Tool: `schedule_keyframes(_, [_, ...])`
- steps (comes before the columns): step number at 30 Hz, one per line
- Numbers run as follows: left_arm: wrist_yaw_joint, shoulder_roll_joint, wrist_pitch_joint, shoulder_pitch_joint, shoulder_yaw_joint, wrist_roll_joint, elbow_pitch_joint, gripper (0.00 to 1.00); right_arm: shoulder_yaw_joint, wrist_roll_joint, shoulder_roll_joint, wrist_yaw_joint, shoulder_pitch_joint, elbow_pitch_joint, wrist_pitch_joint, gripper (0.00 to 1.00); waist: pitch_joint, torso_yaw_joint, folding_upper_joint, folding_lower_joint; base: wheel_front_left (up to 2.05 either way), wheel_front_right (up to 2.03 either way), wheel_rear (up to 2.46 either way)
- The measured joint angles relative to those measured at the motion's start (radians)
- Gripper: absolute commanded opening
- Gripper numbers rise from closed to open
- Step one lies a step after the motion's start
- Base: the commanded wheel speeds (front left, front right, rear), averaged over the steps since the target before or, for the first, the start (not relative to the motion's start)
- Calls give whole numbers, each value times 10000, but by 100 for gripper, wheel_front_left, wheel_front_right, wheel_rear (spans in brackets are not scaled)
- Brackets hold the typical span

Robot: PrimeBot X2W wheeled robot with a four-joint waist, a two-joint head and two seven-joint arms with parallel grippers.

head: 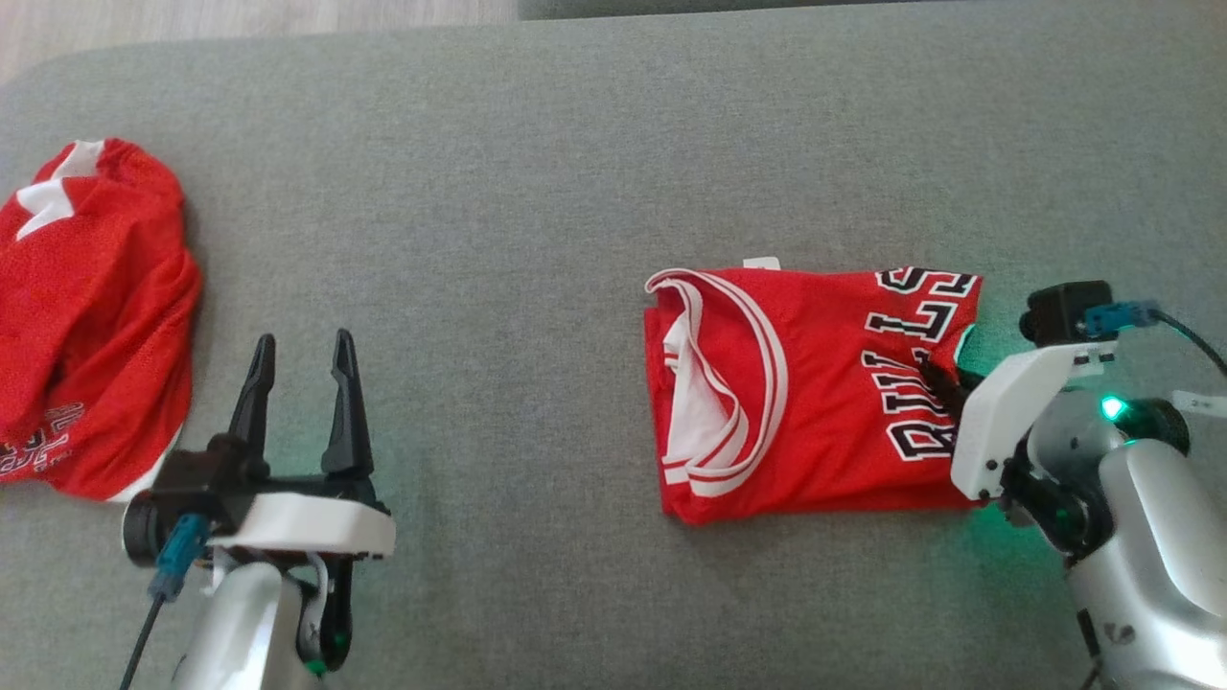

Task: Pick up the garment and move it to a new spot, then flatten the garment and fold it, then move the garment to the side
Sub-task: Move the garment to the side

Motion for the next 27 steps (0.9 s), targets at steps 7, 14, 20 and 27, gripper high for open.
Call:
schedule_keyframes(7, [-54,-23,-4,-252,27,0,-35,100,1352,144,-882,0,-417,-332,-514,0,224,-342,0,0,0,0,0])
schedule_keyframes(14, [-44,142,-31,-731,146,148,-399,100,1941,144,-2650,0,-2644,-587,-980,0,825,-1392,0,1,0,0,0])
schedule_keyframes(20, [-42,272,-31,-1390,144,251,-566,100,1793,98,-3517,0,-3370,-77,-1434,0,1375,-2171,0,2,0,0,0])
schedule_keyframes(27, [12,508,115,-1953,61,424,-941,100,1659,-506,-4102,0,-4502,974,-2458,0,2218,-3054,0,1,0,0,0])
